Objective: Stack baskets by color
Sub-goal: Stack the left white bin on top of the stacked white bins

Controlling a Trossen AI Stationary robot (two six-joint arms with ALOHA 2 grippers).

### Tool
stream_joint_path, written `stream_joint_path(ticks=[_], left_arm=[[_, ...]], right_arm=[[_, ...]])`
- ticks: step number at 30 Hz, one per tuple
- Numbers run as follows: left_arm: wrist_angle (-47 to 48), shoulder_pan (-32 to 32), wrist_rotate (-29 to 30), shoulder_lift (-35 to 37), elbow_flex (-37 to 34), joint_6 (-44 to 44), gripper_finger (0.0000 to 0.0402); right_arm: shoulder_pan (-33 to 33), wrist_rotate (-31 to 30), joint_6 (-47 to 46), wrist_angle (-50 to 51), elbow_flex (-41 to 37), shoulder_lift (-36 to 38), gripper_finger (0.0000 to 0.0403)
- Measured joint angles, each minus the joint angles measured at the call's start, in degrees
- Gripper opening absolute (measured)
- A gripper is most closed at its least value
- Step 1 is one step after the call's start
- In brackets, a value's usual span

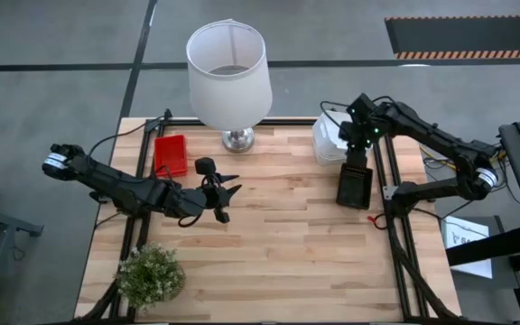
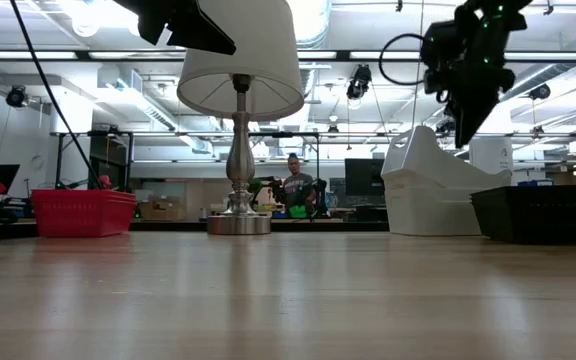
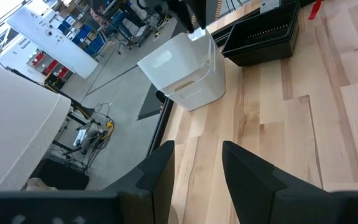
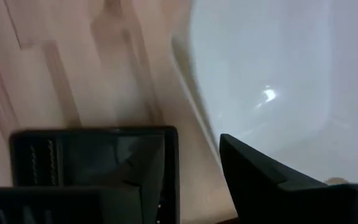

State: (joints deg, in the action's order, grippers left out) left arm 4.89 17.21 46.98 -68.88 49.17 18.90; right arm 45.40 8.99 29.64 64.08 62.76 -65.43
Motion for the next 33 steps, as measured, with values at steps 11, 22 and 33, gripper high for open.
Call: stream_joint_path(ticks=[11, 22, 33], left_arm=[[0.02, 0.0, 0.0, 0.02, 0.0, 0.0, 0.0118], [0.02, 0.0, 0.0, 0.02, 0.0, 0.0, 0.0118], [0.04, 0.0, 0.0, 0.02, 0.0, 0.03, 0.0118]], right_arm=[[0.01, -0.07, 5.39, -6.2, -4.15, 0.02, 0.0112], [0.01, -0.15, 5.57, -8.35, -5.51, 0.02, 0.0114], [0.01, -0.21, 7.17, -14.36, -8.47, 0.02, 0.0082]])
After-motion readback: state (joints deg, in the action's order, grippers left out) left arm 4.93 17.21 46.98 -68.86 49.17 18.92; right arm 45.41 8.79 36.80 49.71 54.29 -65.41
